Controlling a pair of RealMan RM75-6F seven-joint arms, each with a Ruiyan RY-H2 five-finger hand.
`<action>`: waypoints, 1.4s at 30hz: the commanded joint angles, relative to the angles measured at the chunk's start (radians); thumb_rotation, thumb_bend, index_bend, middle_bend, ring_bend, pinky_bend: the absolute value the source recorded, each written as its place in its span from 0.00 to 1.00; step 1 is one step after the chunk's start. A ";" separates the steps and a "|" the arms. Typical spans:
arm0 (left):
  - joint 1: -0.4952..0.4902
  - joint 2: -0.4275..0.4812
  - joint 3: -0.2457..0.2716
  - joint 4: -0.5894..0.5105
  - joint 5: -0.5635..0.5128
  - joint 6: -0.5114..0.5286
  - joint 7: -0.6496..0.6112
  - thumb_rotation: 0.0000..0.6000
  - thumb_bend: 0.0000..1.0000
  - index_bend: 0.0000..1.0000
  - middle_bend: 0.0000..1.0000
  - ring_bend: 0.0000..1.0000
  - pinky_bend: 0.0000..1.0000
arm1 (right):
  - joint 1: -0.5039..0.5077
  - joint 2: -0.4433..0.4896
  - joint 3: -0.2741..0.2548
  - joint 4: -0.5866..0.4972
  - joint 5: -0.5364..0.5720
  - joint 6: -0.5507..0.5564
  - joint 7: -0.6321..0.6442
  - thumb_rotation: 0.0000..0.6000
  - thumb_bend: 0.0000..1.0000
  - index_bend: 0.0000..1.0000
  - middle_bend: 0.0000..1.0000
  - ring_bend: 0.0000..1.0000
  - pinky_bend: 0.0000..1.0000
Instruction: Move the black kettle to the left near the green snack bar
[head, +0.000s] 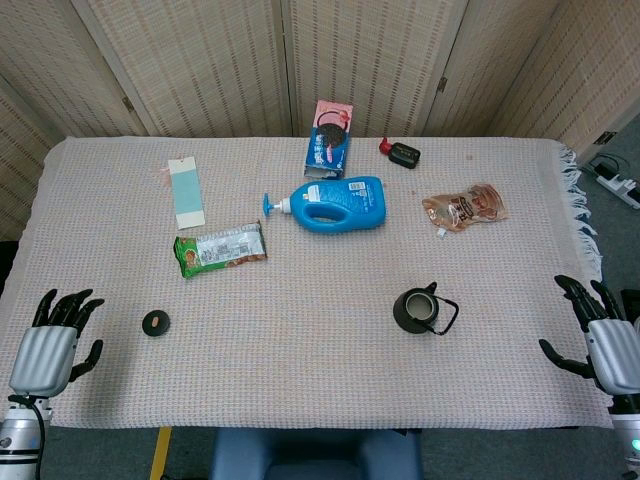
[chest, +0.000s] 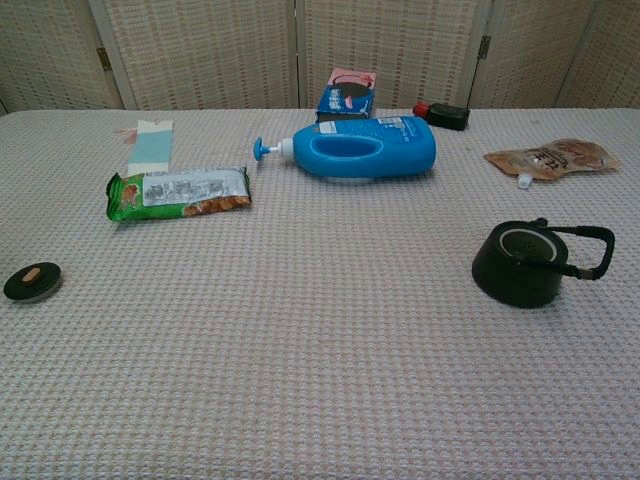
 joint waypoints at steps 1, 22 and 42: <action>-0.001 -0.001 0.000 0.001 -0.002 -0.003 0.002 1.00 0.39 0.19 0.09 0.11 0.00 | 0.002 0.002 0.001 -0.004 -0.002 0.000 -0.005 1.00 0.30 0.07 0.13 0.23 0.05; 0.003 0.002 0.002 -0.003 0.017 0.014 -0.007 1.00 0.39 0.19 0.09 0.11 0.00 | -0.001 -0.027 -0.002 0.038 -0.014 0.017 -0.061 1.00 0.30 0.12 0.13 0.18 0.04; 0.015 0.008 0.011 -0.011 0.015 0.018 -0.008 1.00 0.39 0.19 0.09 0.11 0.00 | 0.155 -0.149 -0.013 0.122 -0.085 -0.172 -0.341 1.00 0.30 0.30 0.14 0.13 0.04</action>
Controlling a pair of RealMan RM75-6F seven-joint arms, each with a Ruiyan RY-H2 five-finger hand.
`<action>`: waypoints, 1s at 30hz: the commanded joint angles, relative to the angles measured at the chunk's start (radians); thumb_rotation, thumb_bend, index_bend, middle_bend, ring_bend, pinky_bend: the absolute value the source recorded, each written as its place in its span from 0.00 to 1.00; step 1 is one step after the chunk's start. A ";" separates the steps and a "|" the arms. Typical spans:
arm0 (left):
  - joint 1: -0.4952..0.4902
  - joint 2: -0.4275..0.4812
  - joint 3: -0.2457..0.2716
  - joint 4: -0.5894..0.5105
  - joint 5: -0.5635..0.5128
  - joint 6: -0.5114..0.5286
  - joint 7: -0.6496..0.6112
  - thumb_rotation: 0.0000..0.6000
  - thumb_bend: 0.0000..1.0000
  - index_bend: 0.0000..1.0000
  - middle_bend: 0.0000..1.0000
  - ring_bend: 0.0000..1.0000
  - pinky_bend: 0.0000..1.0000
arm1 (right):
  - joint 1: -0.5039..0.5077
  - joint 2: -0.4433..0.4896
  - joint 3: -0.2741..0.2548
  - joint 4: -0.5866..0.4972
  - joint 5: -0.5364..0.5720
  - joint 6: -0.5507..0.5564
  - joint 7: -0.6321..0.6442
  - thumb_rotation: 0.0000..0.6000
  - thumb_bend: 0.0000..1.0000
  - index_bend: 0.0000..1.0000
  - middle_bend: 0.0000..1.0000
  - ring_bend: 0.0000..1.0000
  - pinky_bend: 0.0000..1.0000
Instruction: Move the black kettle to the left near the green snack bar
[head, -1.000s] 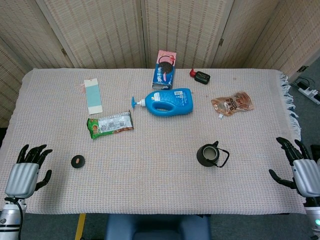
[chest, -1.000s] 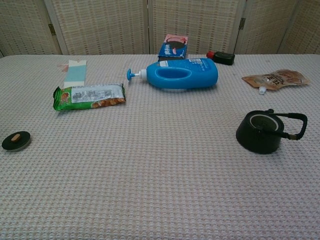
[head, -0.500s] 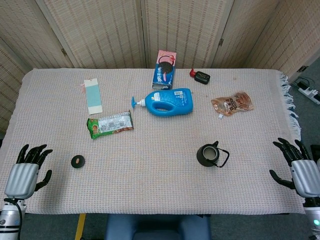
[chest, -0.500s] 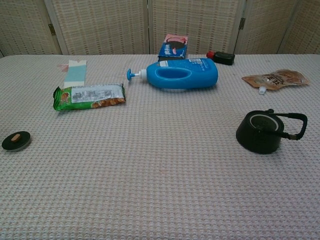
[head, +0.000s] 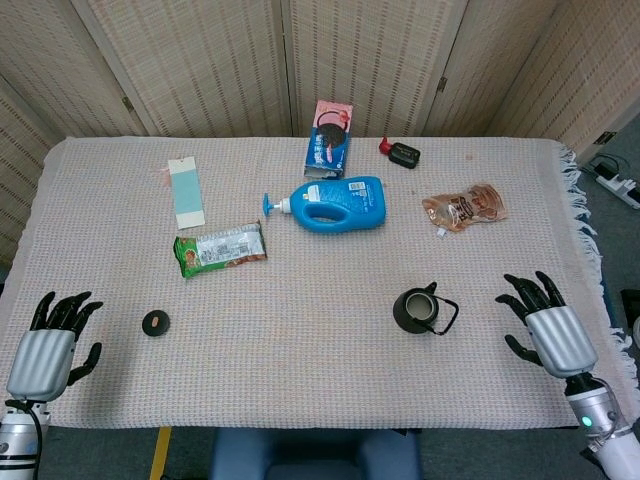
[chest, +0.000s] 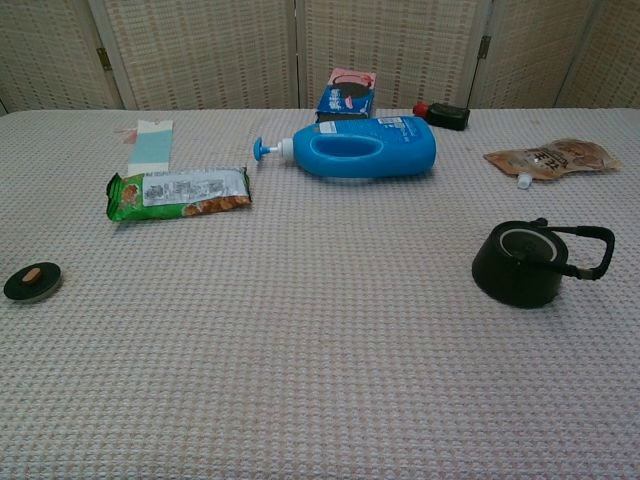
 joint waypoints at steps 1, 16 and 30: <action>0.001 0.002 0.001 -0.002 0.000 0.000 -0.001 1.00 0.39 0.19 0.08 0.11 0.00 | 0.038 -0.049 0.000 0.035 -0.007 -0.046 -0.026 1.00 0.30 0.31 0.14 0.13 0.04; 0.013 0.011 0.005 0.000 -0.001 0.007 -0.018 1.00 0.39 0.19 0.08 0.11 0.00 | 0.115 -0.194 -0.005 0.146 -0.010 -0.105 -0.049 1.00 0.29 0.33 0.16 0.16 0.04; 0.015 0.011 0.004 0.007 -0.003 0.004 -0.031 1.00 0.39 0.19 0.08 0.12 0.00 | 0.171 -0.265 0.001 0.215 -0.001 -0.136 -0.033 1.00 0.30 0.53 0.24 0.19 0.06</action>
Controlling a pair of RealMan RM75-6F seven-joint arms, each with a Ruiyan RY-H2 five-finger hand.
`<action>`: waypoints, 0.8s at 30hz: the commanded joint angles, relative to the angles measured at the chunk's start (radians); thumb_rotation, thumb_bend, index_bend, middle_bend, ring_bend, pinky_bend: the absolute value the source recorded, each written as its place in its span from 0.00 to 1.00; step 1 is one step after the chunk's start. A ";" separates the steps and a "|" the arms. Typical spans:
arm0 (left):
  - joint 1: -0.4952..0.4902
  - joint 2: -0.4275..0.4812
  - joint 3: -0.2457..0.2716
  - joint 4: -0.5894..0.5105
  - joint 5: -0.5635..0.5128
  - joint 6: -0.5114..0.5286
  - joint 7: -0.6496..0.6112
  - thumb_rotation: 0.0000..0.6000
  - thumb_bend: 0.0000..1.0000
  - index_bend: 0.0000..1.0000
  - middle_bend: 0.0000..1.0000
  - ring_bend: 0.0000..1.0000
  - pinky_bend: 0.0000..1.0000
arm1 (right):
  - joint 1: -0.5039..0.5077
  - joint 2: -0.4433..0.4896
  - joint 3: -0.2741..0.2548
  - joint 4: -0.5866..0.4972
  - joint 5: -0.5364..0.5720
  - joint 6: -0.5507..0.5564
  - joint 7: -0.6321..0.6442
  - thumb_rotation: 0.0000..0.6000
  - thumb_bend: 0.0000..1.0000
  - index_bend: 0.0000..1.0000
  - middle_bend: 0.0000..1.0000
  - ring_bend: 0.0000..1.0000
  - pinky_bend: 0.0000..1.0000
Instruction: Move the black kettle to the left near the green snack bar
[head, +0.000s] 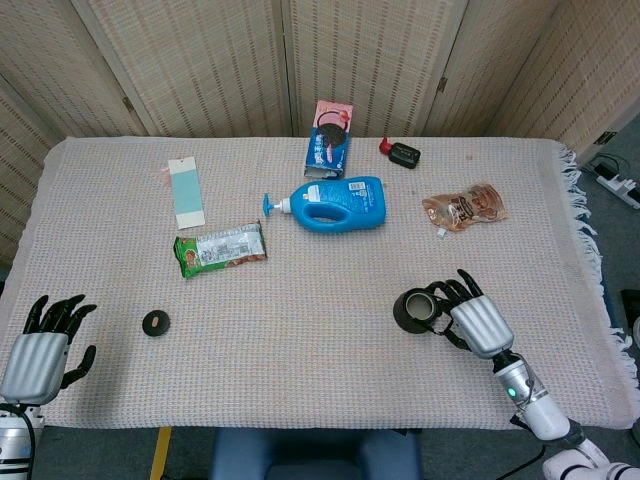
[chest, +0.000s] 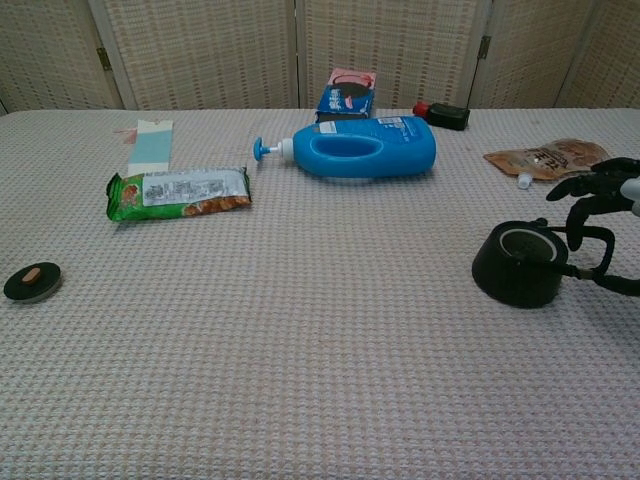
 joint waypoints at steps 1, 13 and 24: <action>0.001 0.000 0.000 0.001 -0.001 0.000 -0.002 1.00 0.39 0.19 0.08 0.12 0.00 | 0.008 -0.007 0.004 0.008 0.002 0.003 0.004 1.00 0.29 0.55 0.25 0.19 0.07; 0.002 0.000 -0.002 0.001 -0.005 -0.001 -0.002 1.00 0.39 0.20 0.09 0.12 0.00 | 0.047 -0.002 0.019 0.000 0.000 0.011 0.016 1.00 0.45 0.73 0.35 0.27 0.12; 0.002 0.005 -0.004 -0.009 -0.003 0.000 0.006 1.00 0.39 0.20 0.08 0.12 0.00 | 0.091 0.029 0.051 -0.061 -0.002 0.027 0.065 1.00 0.52 0.75 0.37 0.29 0.12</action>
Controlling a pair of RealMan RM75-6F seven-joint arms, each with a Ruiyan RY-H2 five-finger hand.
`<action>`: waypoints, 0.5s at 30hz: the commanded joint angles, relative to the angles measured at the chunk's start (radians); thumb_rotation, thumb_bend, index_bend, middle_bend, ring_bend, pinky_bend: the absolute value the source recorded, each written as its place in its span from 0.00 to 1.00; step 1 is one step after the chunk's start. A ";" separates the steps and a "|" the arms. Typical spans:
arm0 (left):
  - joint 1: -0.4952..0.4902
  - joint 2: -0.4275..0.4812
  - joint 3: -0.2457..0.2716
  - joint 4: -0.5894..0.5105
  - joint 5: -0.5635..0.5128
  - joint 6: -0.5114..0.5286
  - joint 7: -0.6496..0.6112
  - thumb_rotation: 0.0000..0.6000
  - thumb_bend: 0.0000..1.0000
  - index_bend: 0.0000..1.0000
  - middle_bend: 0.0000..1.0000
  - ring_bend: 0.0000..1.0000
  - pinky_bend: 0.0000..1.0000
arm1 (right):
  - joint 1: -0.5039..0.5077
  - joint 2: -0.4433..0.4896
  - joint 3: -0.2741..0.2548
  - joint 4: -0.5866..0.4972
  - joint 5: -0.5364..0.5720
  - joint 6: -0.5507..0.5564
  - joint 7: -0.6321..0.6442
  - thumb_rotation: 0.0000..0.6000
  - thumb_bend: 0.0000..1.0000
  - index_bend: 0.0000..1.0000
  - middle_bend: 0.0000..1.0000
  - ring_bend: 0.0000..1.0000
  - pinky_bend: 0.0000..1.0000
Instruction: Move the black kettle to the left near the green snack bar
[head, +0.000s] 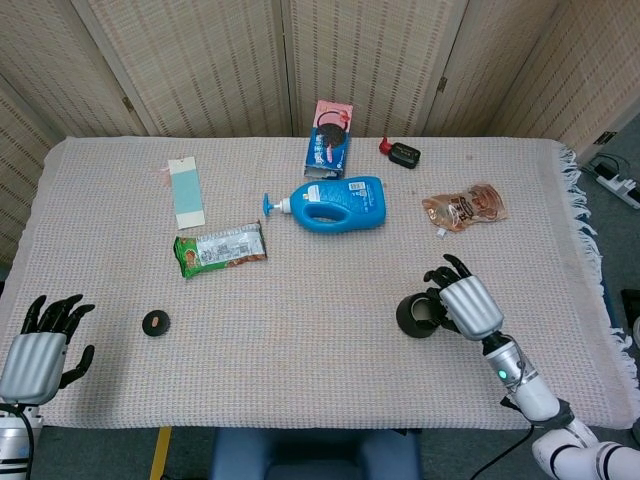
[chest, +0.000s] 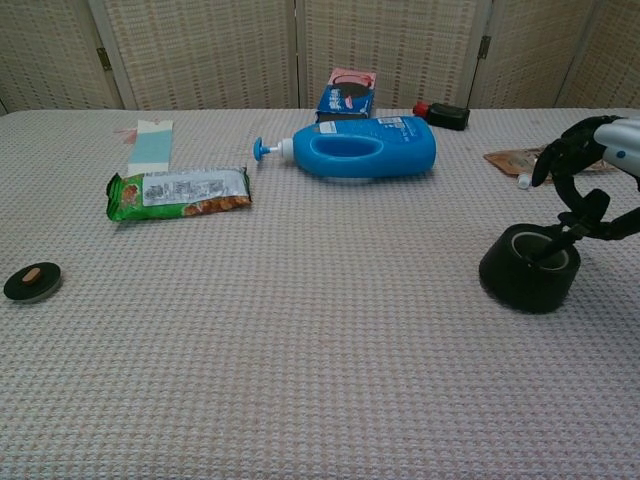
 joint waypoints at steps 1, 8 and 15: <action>0.000 0.001 0.000 -0.002 0.001 0.000 0.002 1.00 0.39 0.20 0.08 0.12 0.00 | 0.015 0.014 0.012 -0.031 -0.002 0.005 0.015 1.00 0.52 0.75 0.37 0.29 0.12; 0.002 0.005 0.000 -0.007 0.002 0.004 0.006 1.00 0.39 0.20 0.09 0.12 0.00 | 0.066 0.013 0.041 -0.123 0.009 -0.028 0.016 1.00 0.51 0.75 0.37 0.30 0.12; 0.002 0.012 -0.001 -0.012 0.008 0.007 0.006 1.00 0.39 0.19 0.09 0.12 0.00 | 0.154 -0.030 0.097 -0.202 0.074 -0.131 -0.100 1.00 0.51 0.75 0.37 0.30 0.12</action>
